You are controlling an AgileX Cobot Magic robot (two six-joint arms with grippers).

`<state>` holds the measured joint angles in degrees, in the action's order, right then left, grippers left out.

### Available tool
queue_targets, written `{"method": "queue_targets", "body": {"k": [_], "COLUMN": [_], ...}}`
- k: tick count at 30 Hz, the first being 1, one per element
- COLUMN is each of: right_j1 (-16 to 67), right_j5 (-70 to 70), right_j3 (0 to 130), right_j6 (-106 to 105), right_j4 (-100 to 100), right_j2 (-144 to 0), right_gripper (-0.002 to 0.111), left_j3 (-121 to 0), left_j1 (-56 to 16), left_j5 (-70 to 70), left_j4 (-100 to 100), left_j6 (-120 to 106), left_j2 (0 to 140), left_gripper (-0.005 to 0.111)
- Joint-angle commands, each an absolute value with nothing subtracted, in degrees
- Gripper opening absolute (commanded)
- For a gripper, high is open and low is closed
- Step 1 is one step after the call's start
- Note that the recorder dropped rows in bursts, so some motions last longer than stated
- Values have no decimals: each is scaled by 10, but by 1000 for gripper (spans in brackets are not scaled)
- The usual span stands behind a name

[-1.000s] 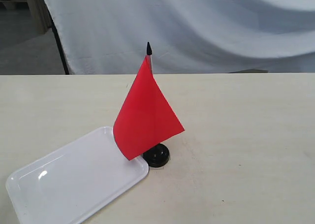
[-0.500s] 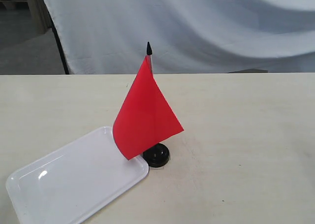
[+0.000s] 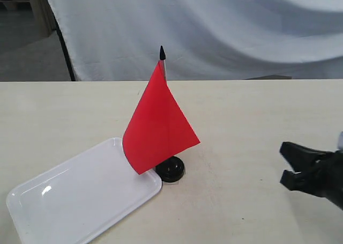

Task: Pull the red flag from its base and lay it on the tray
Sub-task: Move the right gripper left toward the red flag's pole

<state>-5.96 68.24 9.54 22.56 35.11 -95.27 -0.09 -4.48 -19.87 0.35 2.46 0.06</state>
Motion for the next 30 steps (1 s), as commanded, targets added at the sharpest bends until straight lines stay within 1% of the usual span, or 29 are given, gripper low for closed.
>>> {"method": "queue_targets", "body": {"k": [1, 6, 13, 15, 17, 18, 19, 20, 25, 30], "right_j1": [-10, 53, 107, 118, 128, 128, 128, 128, 128, 129], "right_j5": [700, 700, 700, 700, 700, 700, 700, 700, 700, 700], "right_j3": [164, 182, 186, 186, 186, 186, 186, 186, 209, 260], "right_j6": [216, 200, 166, 167, 167, 167, 167, 167, 174, 156], "right_j4": [433, 429, 417, 394, 360, 347, 347, 347, 364, 365], "right_j2": [-1040, -1058, -1053, -1053, -1053, -1053, -1053, -1053, -1053, -1060], "right_gripper": [-1, -1, -1, 3, 25, 51, 73, 105, 104, 104], "left_j3": [0, 0, 0, 0, 0, 0, 0, 0, 0, 0], "left_j1": [-47, -47, -47, -47, -47, -47, -47, -47, -47, -47], "left_j5": [-197, -197, -197, -197, -197, -197, -197, -197, -197, -197], "left_j4": [3, 3, 3, 3, 3, 3, 3, 3, 3, 3], "left_j6": [24, 24, 24, 24, 24, 24, 24, 24, 24, 24], "left_j2": [0, 0, 0, 0, 0, 0, 0, 0, 0, 0], "left_gripper": [0, 0, 0, 0, 0, 0, 0, 0, 0, 0]}}
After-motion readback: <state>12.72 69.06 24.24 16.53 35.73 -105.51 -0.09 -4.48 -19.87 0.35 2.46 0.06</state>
